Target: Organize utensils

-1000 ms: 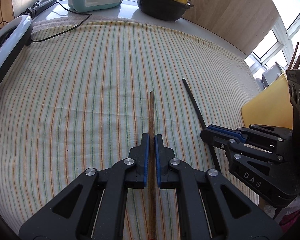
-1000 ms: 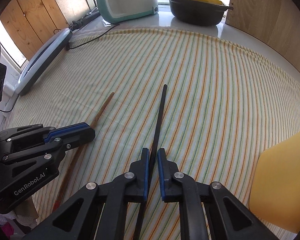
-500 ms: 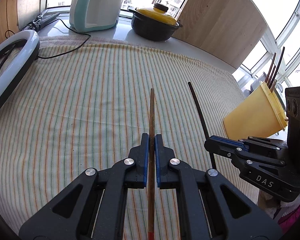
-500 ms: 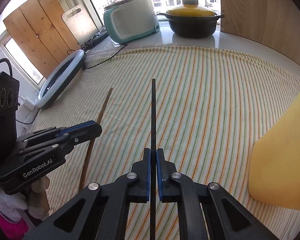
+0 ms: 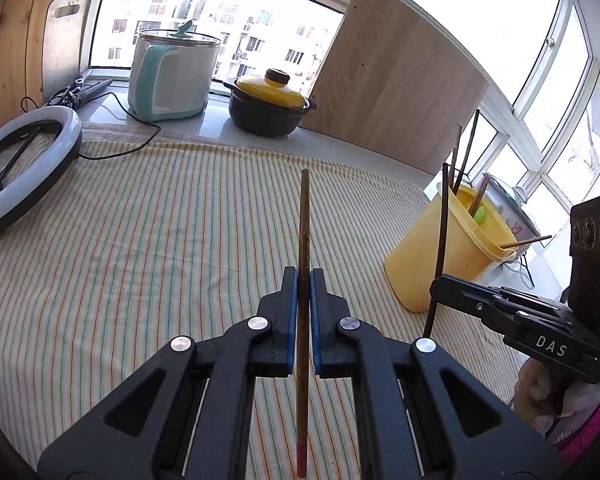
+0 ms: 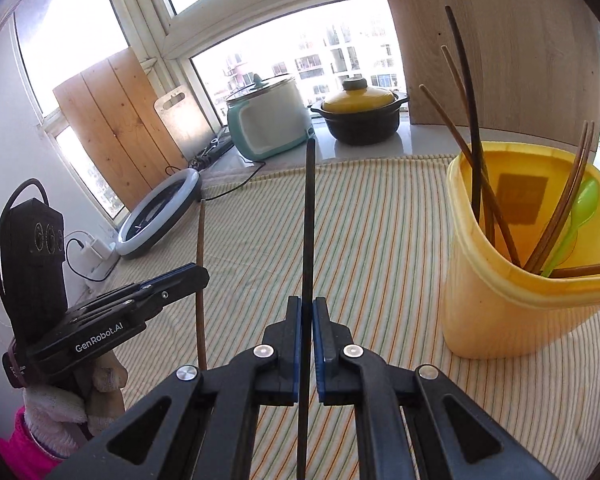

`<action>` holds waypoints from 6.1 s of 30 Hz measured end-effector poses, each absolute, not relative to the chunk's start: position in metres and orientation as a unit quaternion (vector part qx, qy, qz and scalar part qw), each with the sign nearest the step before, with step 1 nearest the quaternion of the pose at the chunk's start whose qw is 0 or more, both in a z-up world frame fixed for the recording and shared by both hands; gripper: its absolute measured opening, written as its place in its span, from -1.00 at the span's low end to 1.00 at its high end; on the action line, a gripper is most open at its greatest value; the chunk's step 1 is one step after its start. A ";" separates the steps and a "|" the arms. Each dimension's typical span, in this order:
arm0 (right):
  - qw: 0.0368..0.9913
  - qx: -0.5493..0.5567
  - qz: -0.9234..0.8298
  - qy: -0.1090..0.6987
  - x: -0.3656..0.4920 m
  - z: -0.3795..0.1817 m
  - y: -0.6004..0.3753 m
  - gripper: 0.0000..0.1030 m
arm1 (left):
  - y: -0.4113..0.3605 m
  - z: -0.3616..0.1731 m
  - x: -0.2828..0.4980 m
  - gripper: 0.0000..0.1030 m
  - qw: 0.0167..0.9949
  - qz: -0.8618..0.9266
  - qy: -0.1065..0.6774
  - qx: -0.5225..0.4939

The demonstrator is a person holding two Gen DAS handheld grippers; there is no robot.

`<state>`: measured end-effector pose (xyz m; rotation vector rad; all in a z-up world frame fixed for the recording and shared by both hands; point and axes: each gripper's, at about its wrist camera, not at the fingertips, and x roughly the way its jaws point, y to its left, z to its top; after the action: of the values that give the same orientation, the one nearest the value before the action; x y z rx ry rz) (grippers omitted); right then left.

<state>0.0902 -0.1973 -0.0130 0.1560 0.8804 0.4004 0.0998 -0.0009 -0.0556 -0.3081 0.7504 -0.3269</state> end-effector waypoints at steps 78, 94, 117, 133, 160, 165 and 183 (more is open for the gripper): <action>0.961 0.042 0.031 0.271 0.072 0.097 -0.335 -0.94 | -0.141 0.061 0.144 -0.92 0.933 -0.258 0.219 -0.120; 0.954 0.046 0.016 0.295 0.064 0.078 -0.328 -0.62 | -0.141 0.037 0.118 -0.92 0.914 -0.289 0.261 -0.115; 0.970 0.008 -0.038 0.238 0.027 0.091 -0.305 0.77 | -0.123 0.033 0.058 0.52 0.937 -0.250 0.240 -0.041; 0.972 0.012 -0.060 0.226 0.017 0.094 -0.308 1.00 | -0.115 0.034 0.044 1.00 0.957 -0.177 0.230 -0.017; 0.972 0.017 -0.065 0.226 0.017 0.091 -0.308 1.00 | -0.114 0.035 0.041 1.00 0.957 -0.173 0.231 -0.016; 0.971 0.019 -0.066 0.227 0.018 0.091 -0.309 1.00 | -0.114 0.033 0.040 1.00 0.957 -0.172 0.235 -0.018; 0.970 0.019 -0.066 0.233 0.018 0.086 -0.307 1.00 | -0.116 0.032 0.042 1.00 0.957 -0.169 0.237 -0.014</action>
<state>0.0181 -0.3073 0.0859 0.0384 0.4698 -0.1336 0.0418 -0.1160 0.0315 -0.0287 0.4812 -0.3424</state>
